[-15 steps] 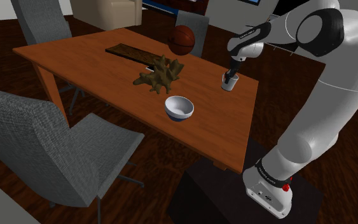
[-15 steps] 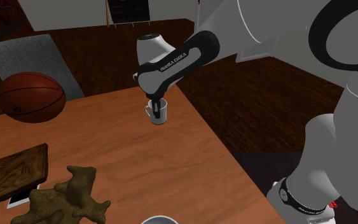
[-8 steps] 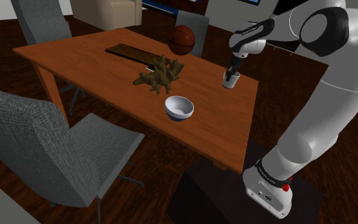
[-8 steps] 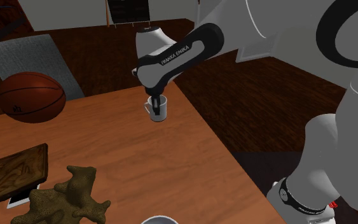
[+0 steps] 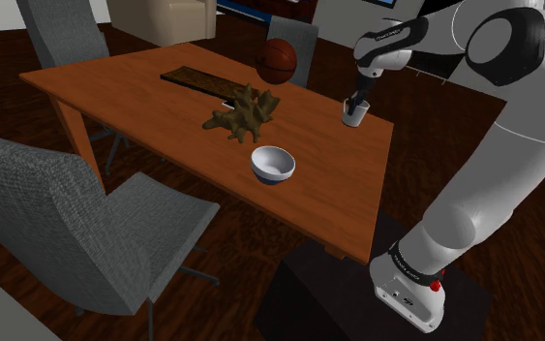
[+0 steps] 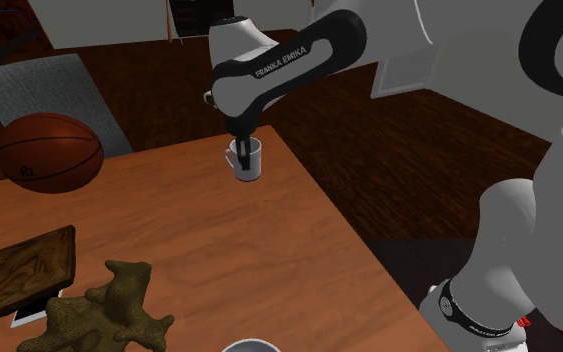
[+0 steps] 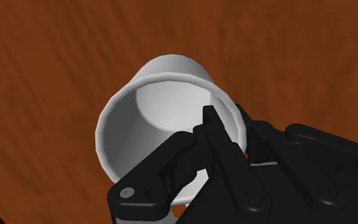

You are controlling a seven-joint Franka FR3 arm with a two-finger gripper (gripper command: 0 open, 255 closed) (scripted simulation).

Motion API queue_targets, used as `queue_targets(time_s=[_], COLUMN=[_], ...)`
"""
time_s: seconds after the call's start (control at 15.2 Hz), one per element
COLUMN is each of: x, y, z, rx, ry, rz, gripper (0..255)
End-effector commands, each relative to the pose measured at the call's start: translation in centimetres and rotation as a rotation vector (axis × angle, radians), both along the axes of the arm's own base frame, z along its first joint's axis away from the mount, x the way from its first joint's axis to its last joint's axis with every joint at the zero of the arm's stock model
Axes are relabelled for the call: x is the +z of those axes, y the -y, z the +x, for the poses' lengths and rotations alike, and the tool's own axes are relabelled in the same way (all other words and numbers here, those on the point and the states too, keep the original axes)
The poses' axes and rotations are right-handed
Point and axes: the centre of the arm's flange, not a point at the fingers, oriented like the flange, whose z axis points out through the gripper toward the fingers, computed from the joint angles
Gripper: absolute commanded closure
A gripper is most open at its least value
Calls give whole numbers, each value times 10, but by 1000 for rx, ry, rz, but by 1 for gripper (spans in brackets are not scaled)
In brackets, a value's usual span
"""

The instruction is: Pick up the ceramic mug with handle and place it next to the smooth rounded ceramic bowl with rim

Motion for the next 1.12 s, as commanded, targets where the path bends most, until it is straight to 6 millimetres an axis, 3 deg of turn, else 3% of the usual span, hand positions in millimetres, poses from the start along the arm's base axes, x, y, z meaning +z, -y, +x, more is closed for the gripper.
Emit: queue_targets(time_s=[0.0,1.06], x=[12,97], y=[1,1], z=[-1,-1], rx=[0,0], ry=[0,0], rz=[0,0], gripper=[255,255])
